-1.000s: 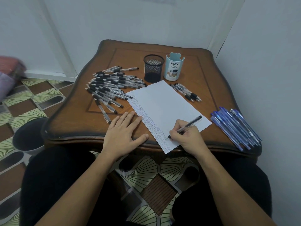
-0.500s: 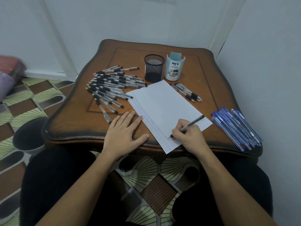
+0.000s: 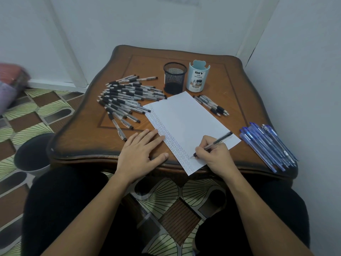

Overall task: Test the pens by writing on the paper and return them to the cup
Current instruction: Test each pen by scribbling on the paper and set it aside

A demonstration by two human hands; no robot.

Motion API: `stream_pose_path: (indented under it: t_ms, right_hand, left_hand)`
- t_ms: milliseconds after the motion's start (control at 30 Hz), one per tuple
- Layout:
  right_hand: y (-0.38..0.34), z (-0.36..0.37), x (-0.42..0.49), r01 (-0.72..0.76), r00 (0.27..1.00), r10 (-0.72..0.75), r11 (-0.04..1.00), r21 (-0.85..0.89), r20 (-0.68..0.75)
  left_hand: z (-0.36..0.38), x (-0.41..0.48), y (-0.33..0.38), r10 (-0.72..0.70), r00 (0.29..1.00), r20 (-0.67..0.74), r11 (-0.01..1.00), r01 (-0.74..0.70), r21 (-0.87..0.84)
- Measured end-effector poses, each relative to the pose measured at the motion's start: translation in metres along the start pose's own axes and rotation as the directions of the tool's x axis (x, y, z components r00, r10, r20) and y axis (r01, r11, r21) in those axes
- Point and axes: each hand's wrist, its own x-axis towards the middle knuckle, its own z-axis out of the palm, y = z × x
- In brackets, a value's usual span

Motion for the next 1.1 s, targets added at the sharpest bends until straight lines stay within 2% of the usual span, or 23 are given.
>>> stream_pose_path:
  t_ms: [800, 900, 1033, 1100]
  right_hand:
    - [-0.01, -0.002, -0.003, -0.041, 0.999, 0.041, 0.999, -0.002, -0.013]
    - [-0.014, -0.004, 0.0, -0.114, 0.989, 0.124, 0.986, 0.121, -0.076]
    - [-0.017, -0.012, 0.007, -0.15, 0.982, 0.182, 0.904, 0.4, -0.041]
    - [-0.015, -0.015, 0.01, -0.167, 0.982, 0.191, 0.872, 0.46, -0.006]
  left_hand:
    - [0.002, 0.0, -0.002, 0.0, 1.0, -0.024, 1.0, 0.0, -0.008]
    - [0.002, 0.001, -0.002, 0.003, 1.0, -0.028, 1.0, -0.003, -0.014]
    - [0.001, 0.0, -0.002, 0.003, 1.0, -0.029, 1.0, -0.004, -0.015]
    - [0.001, 0.0, -0.001, 0.003, 1.0, -0.03, 1.0, -0.004, -0.016]
